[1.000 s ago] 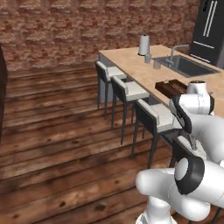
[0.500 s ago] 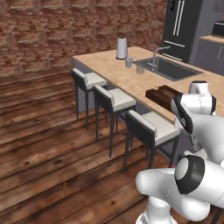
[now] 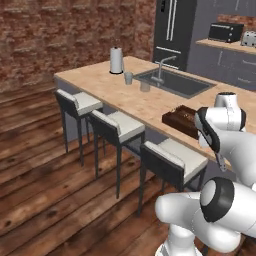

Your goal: Take the tongs from the drawer on the right and place them on the dining counter next to the tray containing the kebab skewer.

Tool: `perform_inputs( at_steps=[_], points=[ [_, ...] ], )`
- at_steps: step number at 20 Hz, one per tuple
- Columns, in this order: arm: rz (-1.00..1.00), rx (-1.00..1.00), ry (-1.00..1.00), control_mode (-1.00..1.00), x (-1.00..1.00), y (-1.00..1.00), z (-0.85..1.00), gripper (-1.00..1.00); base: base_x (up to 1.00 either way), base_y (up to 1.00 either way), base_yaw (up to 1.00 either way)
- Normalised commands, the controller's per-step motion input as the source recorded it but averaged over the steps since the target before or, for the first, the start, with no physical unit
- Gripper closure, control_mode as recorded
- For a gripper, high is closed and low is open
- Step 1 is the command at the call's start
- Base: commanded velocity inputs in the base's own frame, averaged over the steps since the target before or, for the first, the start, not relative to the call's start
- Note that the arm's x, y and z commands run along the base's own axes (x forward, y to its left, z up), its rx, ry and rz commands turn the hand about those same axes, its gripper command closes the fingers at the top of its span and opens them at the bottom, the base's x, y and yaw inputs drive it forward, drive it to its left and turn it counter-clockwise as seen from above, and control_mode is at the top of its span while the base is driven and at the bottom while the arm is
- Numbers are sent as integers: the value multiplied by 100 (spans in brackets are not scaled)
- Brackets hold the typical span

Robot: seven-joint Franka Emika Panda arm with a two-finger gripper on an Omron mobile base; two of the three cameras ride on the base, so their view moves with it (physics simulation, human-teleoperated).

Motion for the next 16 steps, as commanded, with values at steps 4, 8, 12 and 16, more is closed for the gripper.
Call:
perform_inputs(
  at_steps=[4, 8, 12, 16],
  points=[
    [0, 0, 0, 100, 0, 0, 0, 100, 58, 35, -48],
    [0, 0, 0, 100, 0, 0, 0, 100, 54, 33, -52],
    [0, 0, 0, 100, 0, 0, 0, 100, 55, 30, -51],
    [0, 0, 0, 100, 0, 0, 0, 100, 57, 25, -44]
  ],
)
